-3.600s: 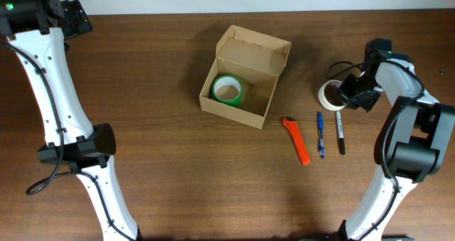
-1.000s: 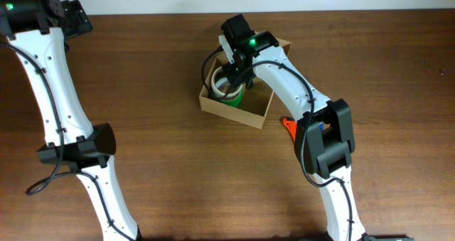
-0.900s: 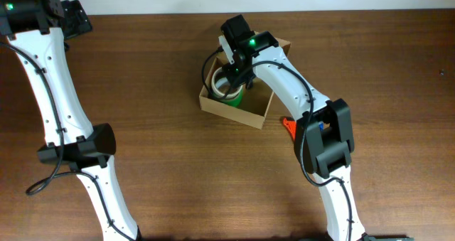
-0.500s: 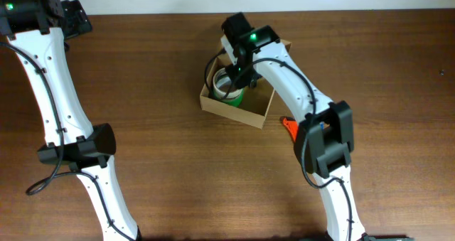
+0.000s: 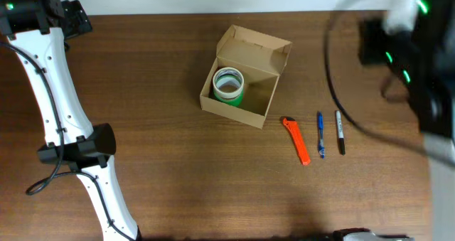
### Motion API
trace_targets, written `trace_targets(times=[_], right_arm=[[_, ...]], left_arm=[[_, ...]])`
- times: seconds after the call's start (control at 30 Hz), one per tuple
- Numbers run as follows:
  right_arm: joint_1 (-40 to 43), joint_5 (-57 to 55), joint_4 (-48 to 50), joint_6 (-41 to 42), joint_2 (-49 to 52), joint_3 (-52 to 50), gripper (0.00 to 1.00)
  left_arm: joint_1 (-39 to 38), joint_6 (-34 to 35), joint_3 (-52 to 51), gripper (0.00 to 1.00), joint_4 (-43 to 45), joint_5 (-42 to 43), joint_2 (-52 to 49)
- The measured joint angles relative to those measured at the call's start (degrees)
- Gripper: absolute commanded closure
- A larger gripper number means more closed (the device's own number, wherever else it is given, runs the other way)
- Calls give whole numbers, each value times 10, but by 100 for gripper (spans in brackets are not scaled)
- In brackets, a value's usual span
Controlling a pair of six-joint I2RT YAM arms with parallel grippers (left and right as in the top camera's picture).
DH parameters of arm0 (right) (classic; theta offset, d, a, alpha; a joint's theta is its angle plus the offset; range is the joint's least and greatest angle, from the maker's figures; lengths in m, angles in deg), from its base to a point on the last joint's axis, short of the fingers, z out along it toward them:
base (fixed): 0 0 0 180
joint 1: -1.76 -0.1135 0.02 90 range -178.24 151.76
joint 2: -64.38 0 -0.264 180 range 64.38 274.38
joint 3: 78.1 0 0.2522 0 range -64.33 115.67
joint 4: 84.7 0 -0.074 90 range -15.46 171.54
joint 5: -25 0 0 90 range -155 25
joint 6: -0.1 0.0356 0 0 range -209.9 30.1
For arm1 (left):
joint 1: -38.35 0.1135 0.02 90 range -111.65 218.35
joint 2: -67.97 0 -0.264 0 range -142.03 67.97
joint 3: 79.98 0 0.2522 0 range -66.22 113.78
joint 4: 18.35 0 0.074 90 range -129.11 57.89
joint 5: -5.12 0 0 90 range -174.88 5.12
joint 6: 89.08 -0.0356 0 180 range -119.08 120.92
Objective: Pack container
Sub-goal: 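Place the white tape roll into the box on the green roll, then grasp the orange box cutter with the right gripper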
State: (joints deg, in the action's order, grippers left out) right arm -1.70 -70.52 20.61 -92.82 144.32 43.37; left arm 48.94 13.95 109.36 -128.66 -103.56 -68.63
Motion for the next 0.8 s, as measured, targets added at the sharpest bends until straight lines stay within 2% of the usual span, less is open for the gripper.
trace_targets(times=[0.1,0.17,0.23,0.33,0.47,0.8], right_arm=[[-4,28,-8,13,-26,-132,38],[-16,40,-8,16,2,-205,37],[-39,51,-7,3,45,-280,31],[-79,61,2,-35,91,-359,30],[-108,58,15,-75,124,-378,30],[-106,45,49,-98,264,-378,32]], left_arm=[[0,0,0,0,0,0,0],[0,0,0,0,0,0,0],[0,0,0,0,0,0,0],[0,0,0,0,0,0,0],[0,0,0,0,0,0,0],[0,0,0,0,0,0,0]])
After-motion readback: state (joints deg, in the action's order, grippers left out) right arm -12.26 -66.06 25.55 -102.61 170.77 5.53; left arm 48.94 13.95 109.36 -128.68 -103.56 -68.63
